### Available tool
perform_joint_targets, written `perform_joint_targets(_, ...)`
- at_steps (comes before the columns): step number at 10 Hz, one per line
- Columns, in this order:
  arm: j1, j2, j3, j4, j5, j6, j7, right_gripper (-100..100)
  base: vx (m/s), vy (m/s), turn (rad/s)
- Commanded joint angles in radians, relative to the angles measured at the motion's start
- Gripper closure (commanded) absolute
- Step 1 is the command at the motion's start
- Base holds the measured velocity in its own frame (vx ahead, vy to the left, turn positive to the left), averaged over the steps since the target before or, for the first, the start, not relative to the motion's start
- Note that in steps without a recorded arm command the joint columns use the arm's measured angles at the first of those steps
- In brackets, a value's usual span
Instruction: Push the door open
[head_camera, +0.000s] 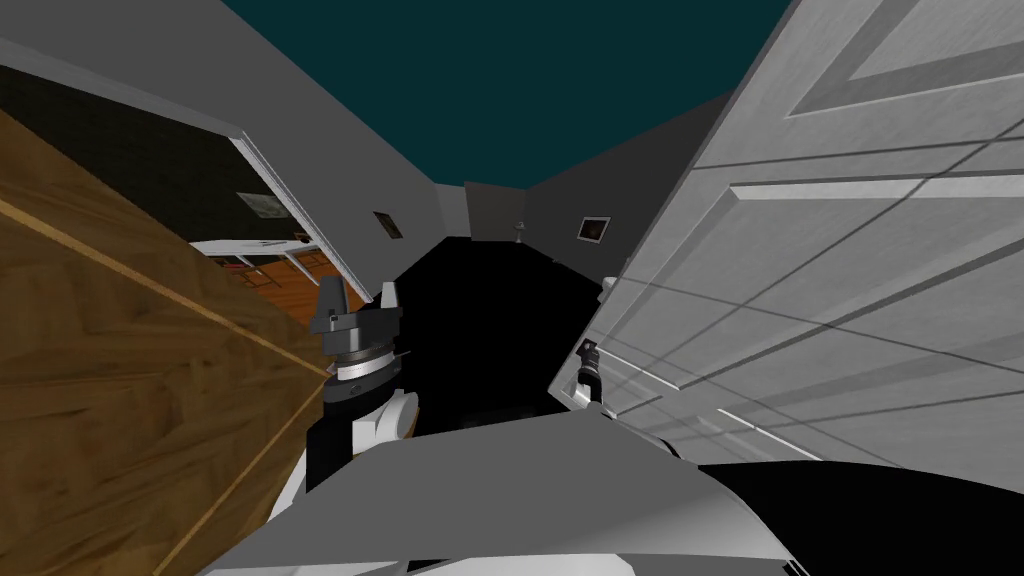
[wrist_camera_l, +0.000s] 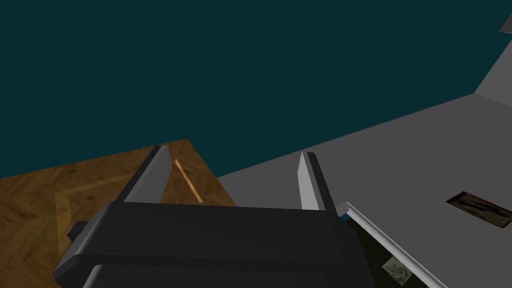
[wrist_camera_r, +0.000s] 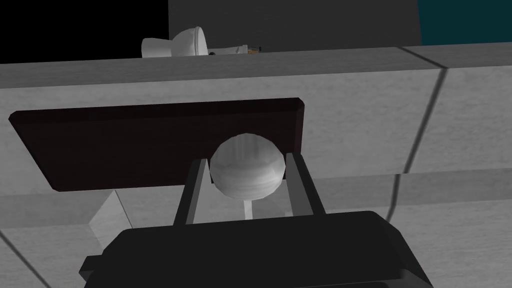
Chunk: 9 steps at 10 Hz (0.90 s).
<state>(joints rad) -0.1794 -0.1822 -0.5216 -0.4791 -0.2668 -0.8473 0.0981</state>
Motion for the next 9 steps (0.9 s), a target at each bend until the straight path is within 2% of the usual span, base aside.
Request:
perform_joint_targets(1, -0.001, -0.015, -0.018, 0.018, -0.011, -0.014, 0.001, 100, 0.15, -0.019, -0.016)
perform_joint_targets(5, 0.001, -0.023, -0.042, 0.021, -0.027, -0.013, 0.009, 100, 0.172, 0.005, -0.048)
perform_joint_targets(6, 0.004, -0.018, -0.036, 0.025, -0.023, -0.015, 0.005, 100, 0.078, -0.003, -0.032)
perform_joint_targets(9, 0.009, -0.028, -0.074, 0.025, -0.047, -0.017, 0.022, 100, 0.171, -0.044, -0.032)
